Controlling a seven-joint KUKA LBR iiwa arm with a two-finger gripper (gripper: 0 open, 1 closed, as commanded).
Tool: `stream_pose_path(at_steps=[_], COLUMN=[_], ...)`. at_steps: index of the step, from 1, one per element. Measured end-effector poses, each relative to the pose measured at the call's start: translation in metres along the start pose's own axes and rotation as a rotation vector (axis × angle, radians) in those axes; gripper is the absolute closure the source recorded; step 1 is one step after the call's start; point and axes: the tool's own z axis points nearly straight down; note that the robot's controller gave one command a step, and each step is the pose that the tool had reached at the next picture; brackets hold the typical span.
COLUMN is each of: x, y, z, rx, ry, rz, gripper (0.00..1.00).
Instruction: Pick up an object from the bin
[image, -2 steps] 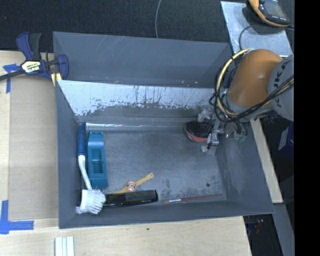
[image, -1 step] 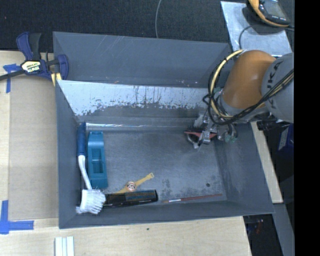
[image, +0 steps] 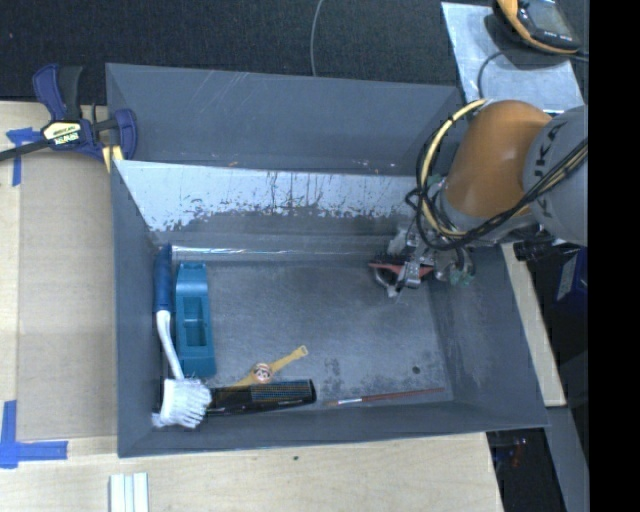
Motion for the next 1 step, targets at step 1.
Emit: stream_pose_path(at_steps=[1], x=[0.0013], y=[0.0004], z=[-0.0708], rx=[0.000], ry=[0.005], rz=[0.003], gripper=[1.00])
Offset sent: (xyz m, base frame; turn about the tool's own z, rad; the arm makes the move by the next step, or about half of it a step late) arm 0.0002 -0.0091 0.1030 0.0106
